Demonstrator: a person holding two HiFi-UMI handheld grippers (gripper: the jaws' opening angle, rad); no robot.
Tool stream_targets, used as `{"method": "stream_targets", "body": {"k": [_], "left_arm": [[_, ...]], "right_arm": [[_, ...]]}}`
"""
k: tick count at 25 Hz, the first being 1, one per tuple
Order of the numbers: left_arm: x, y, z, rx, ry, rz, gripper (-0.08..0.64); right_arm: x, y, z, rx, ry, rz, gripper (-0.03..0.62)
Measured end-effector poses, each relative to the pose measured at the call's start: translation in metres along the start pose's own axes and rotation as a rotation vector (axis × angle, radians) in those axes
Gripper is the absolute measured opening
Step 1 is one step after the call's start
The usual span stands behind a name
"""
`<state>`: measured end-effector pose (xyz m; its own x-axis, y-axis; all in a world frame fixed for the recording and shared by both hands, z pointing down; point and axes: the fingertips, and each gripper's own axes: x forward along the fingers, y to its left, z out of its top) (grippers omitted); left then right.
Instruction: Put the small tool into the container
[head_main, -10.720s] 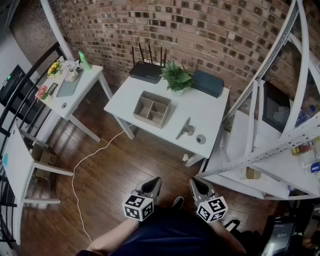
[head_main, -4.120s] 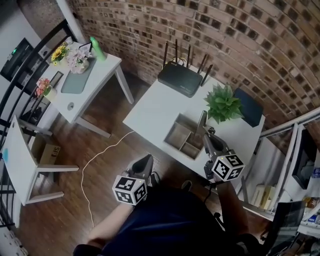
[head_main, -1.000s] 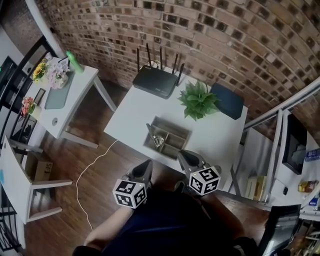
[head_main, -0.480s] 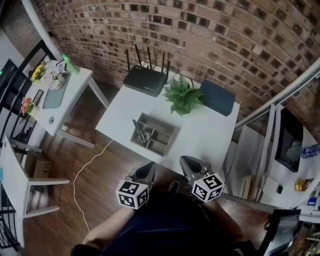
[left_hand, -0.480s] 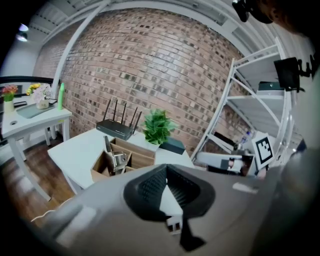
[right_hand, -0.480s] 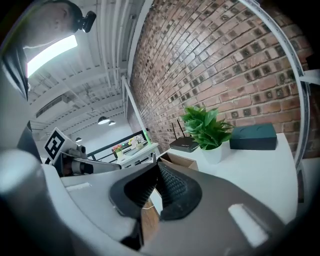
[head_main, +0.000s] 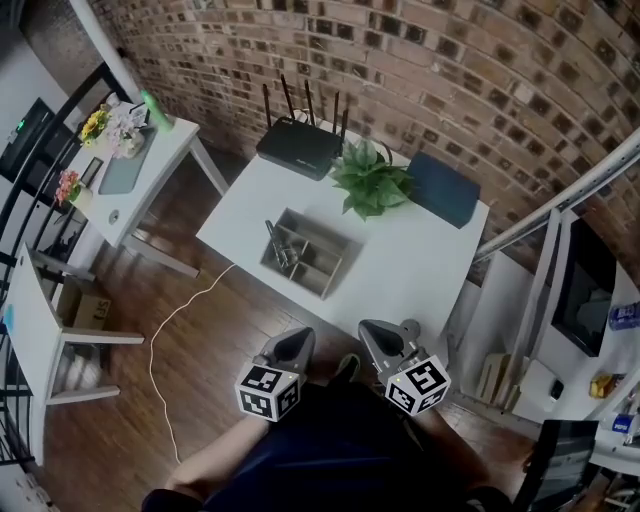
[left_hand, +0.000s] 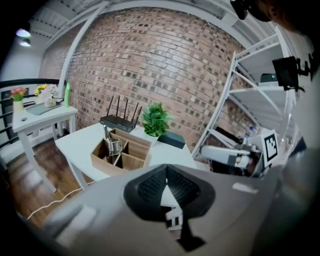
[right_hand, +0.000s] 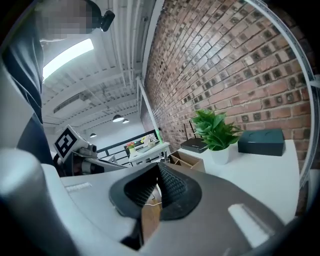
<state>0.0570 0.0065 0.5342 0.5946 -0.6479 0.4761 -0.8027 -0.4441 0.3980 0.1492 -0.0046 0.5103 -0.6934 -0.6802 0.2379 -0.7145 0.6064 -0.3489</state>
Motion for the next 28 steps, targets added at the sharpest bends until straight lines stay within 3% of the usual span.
{"method": "stream_targets", "body": {"k": [5, 14, 28], "left_arm": [[-0.006, 0.006, 0.003, 0.004, -0.004, -0.003, 0.004], [-0.02, 0.034, 0.026, 0.037, -0.016, -0.045, 0.005], [-0.038, 0.073, 0.027, 0.004, -0.022, -0.072, 0.005]], "right_arm": [[0.003, 0.003, 0.0, 0.028, -0.011, -0.018, 0.011], [0.024, 0.021, 0.023, -0.009, -0.054, -0.069, 0.011], [0.048, 0.043, 0.03, -0.005, -0.06, -0.112, 0.011]]}}
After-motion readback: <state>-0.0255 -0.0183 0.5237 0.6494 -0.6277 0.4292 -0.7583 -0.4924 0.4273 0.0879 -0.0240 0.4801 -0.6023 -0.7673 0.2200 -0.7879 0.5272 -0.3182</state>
